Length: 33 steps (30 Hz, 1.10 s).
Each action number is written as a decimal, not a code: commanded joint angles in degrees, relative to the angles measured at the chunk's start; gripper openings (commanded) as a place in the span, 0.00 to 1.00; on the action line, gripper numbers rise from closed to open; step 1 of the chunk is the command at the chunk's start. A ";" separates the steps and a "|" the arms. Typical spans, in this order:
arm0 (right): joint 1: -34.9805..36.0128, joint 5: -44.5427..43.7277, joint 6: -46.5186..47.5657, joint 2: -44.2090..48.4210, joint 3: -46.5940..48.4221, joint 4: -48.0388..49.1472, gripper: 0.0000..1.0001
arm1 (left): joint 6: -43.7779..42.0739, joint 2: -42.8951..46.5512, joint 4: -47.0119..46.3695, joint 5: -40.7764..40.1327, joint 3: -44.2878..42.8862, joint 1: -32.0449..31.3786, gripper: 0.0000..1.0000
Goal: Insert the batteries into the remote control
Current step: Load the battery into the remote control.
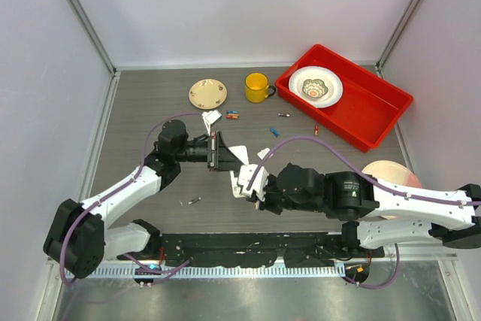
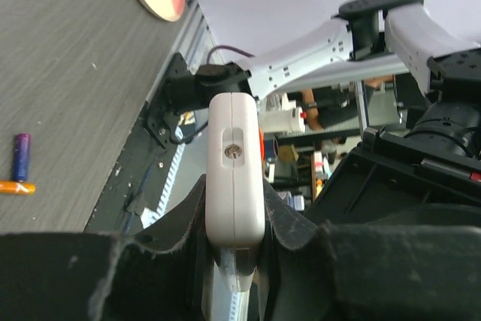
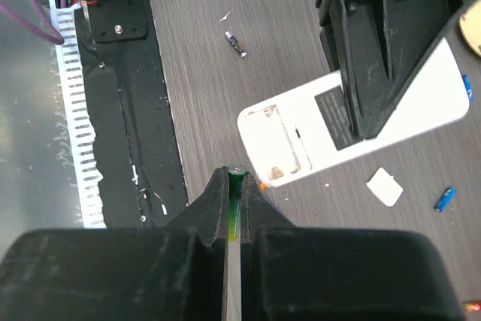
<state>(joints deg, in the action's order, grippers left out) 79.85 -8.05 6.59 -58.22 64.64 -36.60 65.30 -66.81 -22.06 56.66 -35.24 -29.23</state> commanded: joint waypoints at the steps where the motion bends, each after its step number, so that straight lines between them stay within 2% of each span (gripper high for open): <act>1: 2.23 -4.33 7.55 -1.63 0.92 3.02 0.01 | -3.25 -1.22 3.08 5.30 -3.60 -2.40 0.00; 10: 2.41 -4.70 11.87 -5.59 2.33 4.08 0.01 | -5.18 -3.33 7.21 6.27 -5.36 -4.61 0.00; 33: 3.29 2.16 11.69 -9.46 3.48 4.26 0.01 | -8.35 -4.30 10.81 6.18 -6.94 -5.75 0.00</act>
<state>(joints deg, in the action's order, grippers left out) 82.65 -7.49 18.09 -67.66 66.43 -33.32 57.84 -71.13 -10.76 61.23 -39.62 -34.76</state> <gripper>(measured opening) 0.063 0.256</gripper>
